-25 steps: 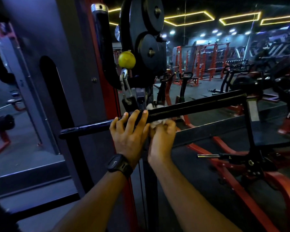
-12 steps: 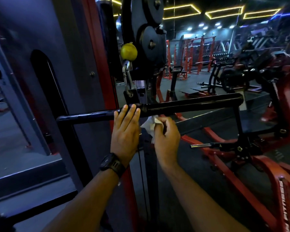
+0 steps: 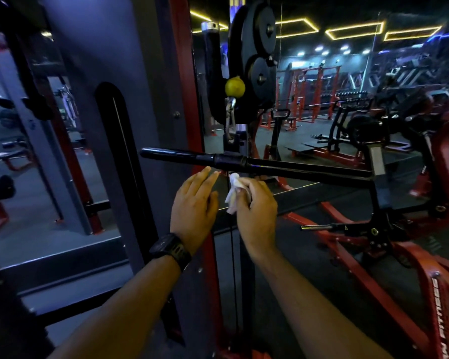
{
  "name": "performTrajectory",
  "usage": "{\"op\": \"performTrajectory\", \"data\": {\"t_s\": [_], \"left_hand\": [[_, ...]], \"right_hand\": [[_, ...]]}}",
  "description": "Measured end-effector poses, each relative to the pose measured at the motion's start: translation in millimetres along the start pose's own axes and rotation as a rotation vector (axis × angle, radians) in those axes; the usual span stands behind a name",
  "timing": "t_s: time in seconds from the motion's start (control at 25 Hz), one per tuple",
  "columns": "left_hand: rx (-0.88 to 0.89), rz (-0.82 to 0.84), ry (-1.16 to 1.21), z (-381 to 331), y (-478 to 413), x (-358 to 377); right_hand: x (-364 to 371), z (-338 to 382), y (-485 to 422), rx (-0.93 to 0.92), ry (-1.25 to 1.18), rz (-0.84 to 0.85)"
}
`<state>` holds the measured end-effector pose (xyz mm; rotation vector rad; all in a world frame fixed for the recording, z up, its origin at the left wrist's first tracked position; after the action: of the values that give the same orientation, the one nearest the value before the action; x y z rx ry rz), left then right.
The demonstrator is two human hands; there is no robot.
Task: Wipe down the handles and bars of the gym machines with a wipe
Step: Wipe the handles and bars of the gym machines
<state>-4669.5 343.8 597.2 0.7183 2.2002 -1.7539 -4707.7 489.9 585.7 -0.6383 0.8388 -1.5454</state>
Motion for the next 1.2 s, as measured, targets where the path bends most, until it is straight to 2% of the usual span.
{"op": "performTrajectory", "data": {"t_s": [0.12,0.28,0.48,0.8,1.04,1.12,1.2], "left_hand": [[0.045,0.032,-0.052,3,2,-22],[-0.008,0.043,-0.051,26,-11,-48],[0.014,0.061,0.006,68,-51,-57],[0.189,0.172,0.171,129,-121,-25],[0.342,0.208,0.306,122,-163,13],[0.364,0.231,0.368,122,-178,35],[0.359,0.271,0.466,126,-191,58]], "right_hand": [[4,18,6,-0.036,0.002,-0.048],[16,32,-7,-0.023,0.019,-0.081],[53,60,-41,-0.161,0.220,-0.081],[117,91,-72,-0.364,0.608,-0.168],[154,88,-98,-0.453,0.983,-0.078],[161,83,-106,-0.509,1.097,-0.102],[157,78,-109,-0.555,1.110,-0.174]]}}
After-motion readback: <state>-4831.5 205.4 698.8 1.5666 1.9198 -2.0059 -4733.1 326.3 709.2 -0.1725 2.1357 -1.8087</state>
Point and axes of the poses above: each hand's wrist, its own y-axis away from the middle knuckle, its own x-axis out of the palm, z = x × y, the point moved 10 cm from there along -y, towards the middle knuckle, and after that the axes turned 8 degrees about -x, right-handed, at the moved point
